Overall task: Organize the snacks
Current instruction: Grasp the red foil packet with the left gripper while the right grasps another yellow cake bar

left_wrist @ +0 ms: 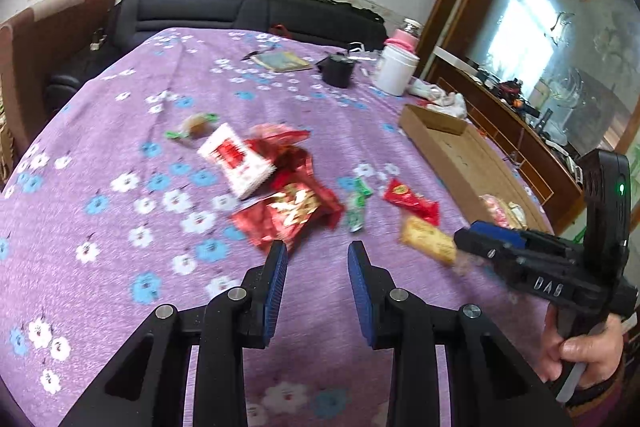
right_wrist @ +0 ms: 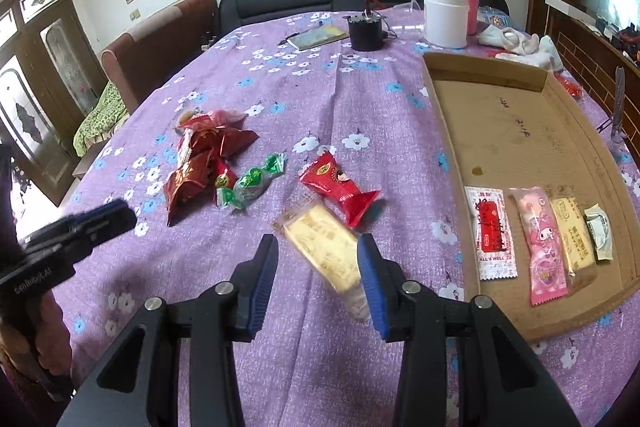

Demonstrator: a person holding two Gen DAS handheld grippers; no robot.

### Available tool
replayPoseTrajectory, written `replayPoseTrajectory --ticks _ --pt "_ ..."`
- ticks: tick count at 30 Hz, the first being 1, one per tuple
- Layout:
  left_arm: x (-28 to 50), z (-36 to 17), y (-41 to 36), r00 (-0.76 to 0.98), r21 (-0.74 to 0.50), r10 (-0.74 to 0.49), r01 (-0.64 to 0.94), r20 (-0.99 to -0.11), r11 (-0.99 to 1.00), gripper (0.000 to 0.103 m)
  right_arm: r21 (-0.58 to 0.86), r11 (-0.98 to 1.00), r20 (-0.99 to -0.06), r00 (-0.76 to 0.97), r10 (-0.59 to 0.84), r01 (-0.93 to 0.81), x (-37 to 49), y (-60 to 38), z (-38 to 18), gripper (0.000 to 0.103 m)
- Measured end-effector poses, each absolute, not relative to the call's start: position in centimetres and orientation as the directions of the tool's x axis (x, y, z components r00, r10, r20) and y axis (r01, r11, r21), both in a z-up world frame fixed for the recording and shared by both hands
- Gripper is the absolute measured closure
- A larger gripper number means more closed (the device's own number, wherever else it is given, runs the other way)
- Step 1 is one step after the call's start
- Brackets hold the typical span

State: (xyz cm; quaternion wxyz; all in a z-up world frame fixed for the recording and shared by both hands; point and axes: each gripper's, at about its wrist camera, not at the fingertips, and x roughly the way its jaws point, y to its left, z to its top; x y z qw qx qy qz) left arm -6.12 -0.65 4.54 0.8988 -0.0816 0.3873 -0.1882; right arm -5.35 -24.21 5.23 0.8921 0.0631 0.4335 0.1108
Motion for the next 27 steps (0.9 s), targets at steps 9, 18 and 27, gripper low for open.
replayPoseTrajectory --ticks 9,18,27 --pt "-5.7 2.6 1.5 0.616 -0.312 -0.386 0.23 -0.687 0.922 0.07 0.24 0.964 -0.777 0.574 0.259 -0.111 -3.4 -25.1 4.7 0.058" --pt "-5.7 2.7 1.2 0.614 -0.297 -0.384 0.244 -0.69 0.923 0.07 0.25 0.962 -0.81 0.52 0.271 -0.112 -1.9 -25.0 2.2 0.054" --pt "-5.1 4.0 1.2 0.612 -0.247 -0.363 0.268 -0.703 0.931 0.068 0.282 0.919 -0.799 0.462 0.385 -0.276 -4.1 -22.2 2.4 0.048"
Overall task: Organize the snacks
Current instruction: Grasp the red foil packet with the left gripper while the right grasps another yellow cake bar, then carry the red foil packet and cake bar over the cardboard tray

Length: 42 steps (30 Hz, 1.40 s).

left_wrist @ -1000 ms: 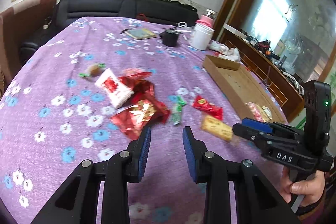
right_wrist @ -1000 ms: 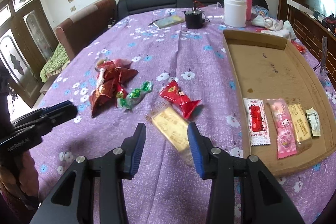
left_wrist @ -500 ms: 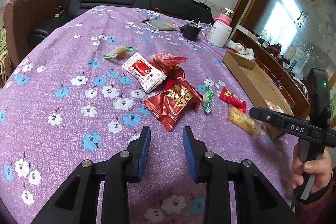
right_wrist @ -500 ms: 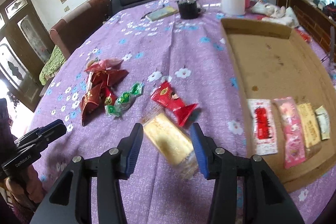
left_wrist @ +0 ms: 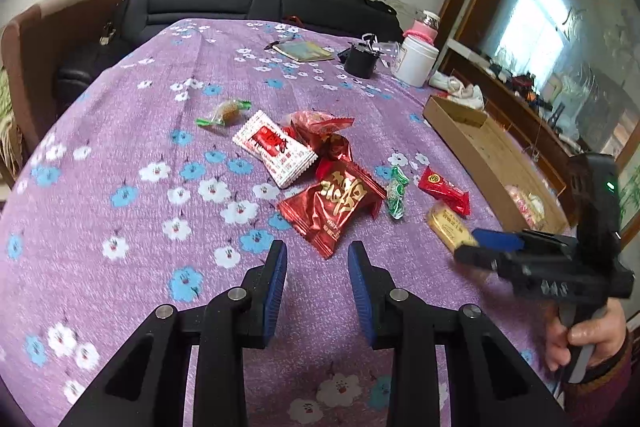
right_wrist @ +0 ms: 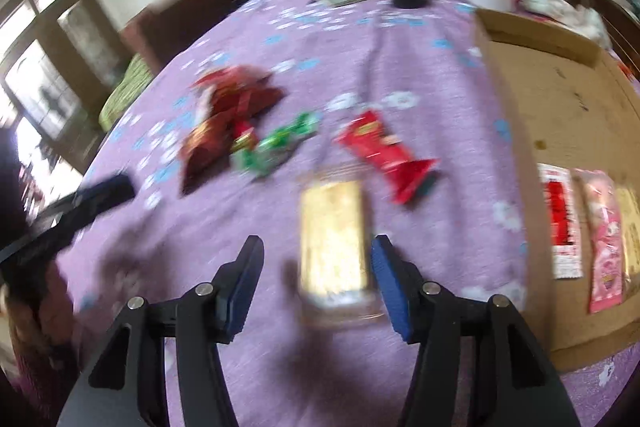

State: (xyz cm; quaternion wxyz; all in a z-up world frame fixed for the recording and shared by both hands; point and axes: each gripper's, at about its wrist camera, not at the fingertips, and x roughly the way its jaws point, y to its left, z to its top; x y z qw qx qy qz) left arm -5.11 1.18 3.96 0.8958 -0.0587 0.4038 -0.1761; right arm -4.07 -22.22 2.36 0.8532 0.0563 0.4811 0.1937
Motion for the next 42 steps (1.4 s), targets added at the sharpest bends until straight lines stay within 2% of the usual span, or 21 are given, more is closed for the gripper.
replayPoseTrajectory --ticks 3,4,10,13,17,20,21,33,34,35,37,42 --pt "-4.4 4.7 0.5 0.614 -0.187 -0.341 0.302 -0.712 0.935 0.041 0.26 0.918 -0.794 0.475 0.379 -0.299 -4.7 -21.7 2.8 0.047" --pt "-3.9 4.9 0.1 0.62 -0.158 -0.326 0.31 -0.714 0.937 0.04 0.244 0.923 -0.793 0.487 0.366 -0.297 -4.8 -21.7 3.0 0.047" --pt "-0.6 4.3 -2.9 0.553 -0.089 -0.334 0.423 -0.763 0.902 0.04 0.239 0.931 -0.784 0.511 0.352 -0.275 -5.1 -22.2 3.1 0.047" --pt "0.4 3.6 -4.0 0.551 -0.017 -0.296 0.454 -0.78 0.891 0.04 0.246 0.931 -0.781 0.513 0.356 -0.271 -5.2 -22.7 3.0 0.047" --pt "1.7 2.9 -4.9 0.515 -0.015 -0.296 0.481 -0.804 0.877 0.041 0.251 0.93 -0.78 0.513 0.358 -0.267 -5.1 -23.0 2.8 0.047" --pt "2.0 2.3 -5.7 0.516 0.013 -0.272 0.482 -0.812 0.876 0.063 0.257 0.931 -0.781 0.512 0.358 -0.259 -4.9 -23.1 2.7 0.047" --pt "2.1 2.0 -5.9 0.516 0.017 -0.262 0.473 -0.816 0.881 0.066 0.258 0.931 -0.781 0.512 0.359 -0.259 -4.8 -23.0 2.7 0.047" --pt "-3.3 2.2 -3.4 0.551 -0.076 -0.262 0.337 -0.792 0.938 0.067 0.179 0.944 -0.804 0.512 0.302 -0.276 -4.6 -20.7 1.9 0.047" --pt "-3.8 2.1 -3.4 0.563 -0.059 -0.243 0.324 -0.79 0.944 0.067 0.16 0.948 -0.806 0.518 0.287 -0.276 -4.6 -20.4 1.9 0.048" --pt "-4.0 2.0 -3.5 0.57 -0.05 -0.232 0.317 -0.788 0.947 0.067 0.139 0.951 -0.806 0.526 0.271 -0.277 -4.7 -20.2 1.9 0.059" --pt "-4.4 1.9 -3.7 0.591 -0.034 -0.216 0.303 -0.777 0.952 0.067 0.1 0.958 -0.807 0.542 0.237 -0.27 -4.8 -20.0 1.9 0.07" --pt "-5.1 2.4 -3.3 0.616 -0.071 -0.237 0.282 -0.751 0.957 0.067 0.119 0.96 -0.787 0.566 0.248 -0.255 -5.4 -21.0 2.3 0.071"
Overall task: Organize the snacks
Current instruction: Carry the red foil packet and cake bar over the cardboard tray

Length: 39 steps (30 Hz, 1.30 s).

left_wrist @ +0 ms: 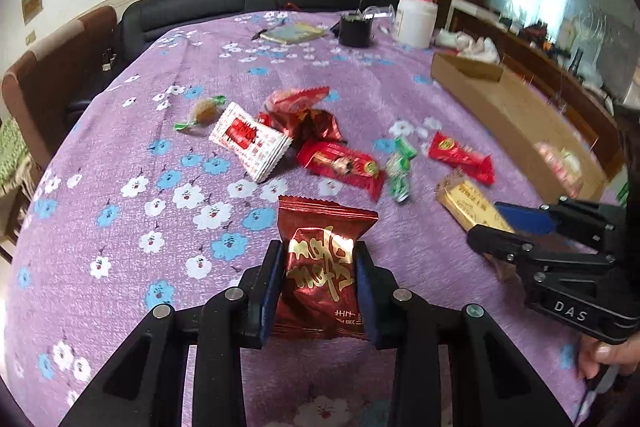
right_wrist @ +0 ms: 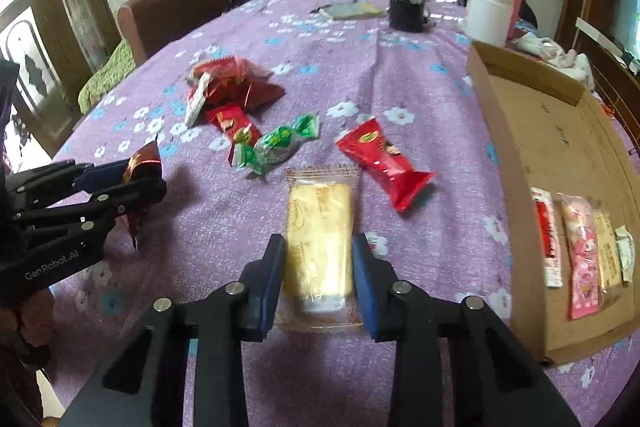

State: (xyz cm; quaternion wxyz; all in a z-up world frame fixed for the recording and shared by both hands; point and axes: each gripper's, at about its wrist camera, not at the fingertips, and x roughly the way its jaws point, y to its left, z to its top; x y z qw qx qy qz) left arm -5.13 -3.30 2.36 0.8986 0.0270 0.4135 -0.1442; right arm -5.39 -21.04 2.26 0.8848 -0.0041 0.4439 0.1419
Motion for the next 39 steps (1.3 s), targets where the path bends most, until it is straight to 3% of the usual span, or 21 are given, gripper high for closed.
replayPoseTrajectory --ticks 39 --pt "-6.8 4.9 -8.8 0.66 0.029 -0.226 0.352 -0.717 0.935 0.068 0.244 0.939 -0.698 0.629 0.344 -0.242 -7.5 -25.0 5.6 0.071"
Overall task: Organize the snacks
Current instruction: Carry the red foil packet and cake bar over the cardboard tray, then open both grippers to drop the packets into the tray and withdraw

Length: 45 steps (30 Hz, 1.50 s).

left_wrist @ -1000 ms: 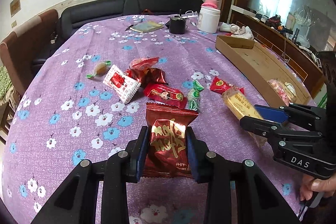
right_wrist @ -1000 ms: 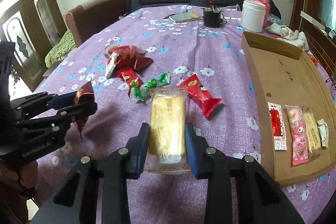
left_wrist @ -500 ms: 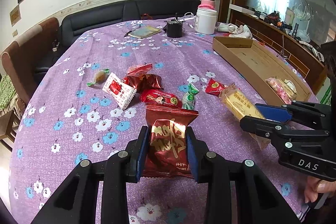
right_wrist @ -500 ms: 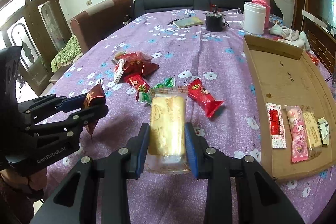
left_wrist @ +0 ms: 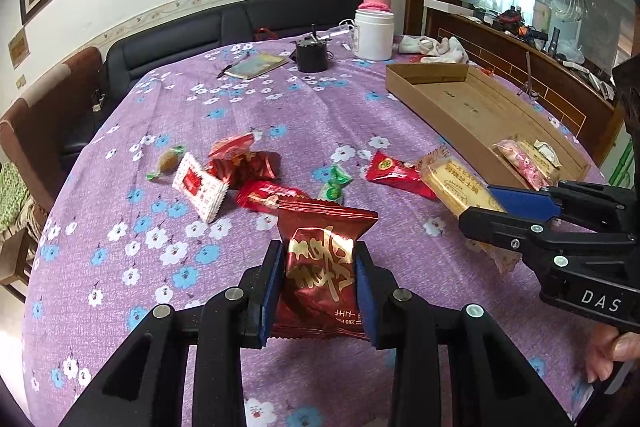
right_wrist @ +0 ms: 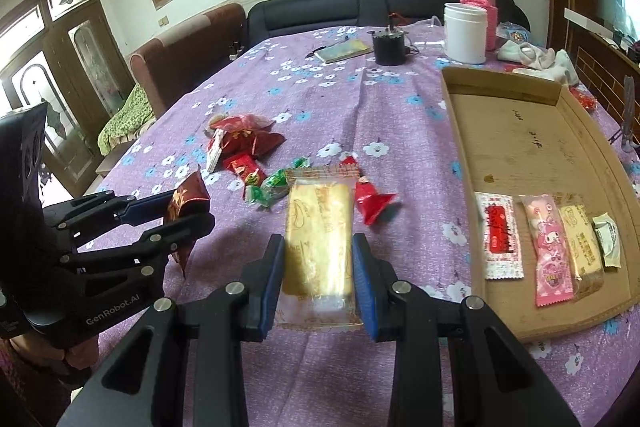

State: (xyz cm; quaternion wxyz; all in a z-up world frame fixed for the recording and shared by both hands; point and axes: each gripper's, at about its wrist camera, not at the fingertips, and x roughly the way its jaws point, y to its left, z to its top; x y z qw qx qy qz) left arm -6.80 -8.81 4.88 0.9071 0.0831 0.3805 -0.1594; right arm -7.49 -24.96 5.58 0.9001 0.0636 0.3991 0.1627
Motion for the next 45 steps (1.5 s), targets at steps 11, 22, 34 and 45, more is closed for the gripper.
replayPoseTrajectory --ticks 11,22,34,45 --pt "-5.6 5.6 -12.9 0.641 0.041 -0.253 0.407 -0.725 0.913 0.068 0.286 0.943 -0.672 0.666 0.324 -0.17 -7.3 -29.5 6.0 0.071" --pt "-3.4 7.2 -20.4 0.59 -0.007 -0.354 0.508 -0.726 0.861 0.068 0.308 0.951 -0.668 0.704 0.241 -0.034 -6.0 -37.4 6.6 0.071" --pt "0.7 5.5 -30.1 0.469 -0.121 -0.446 0.574 -0.763 0.81 0.068 0.309 0.936 -0.729 0.674 0.118 0.171 -3.8 -45.3 3.6 0.071" --pt "2.0 3.3 -32.9 0.437 -0.139 -0.451 0.581 -0.778 0.802 0.067 0.276 0.942 -0.749 0.657 0.085 0.192 -2.8 -46.2 2.3 0.071"
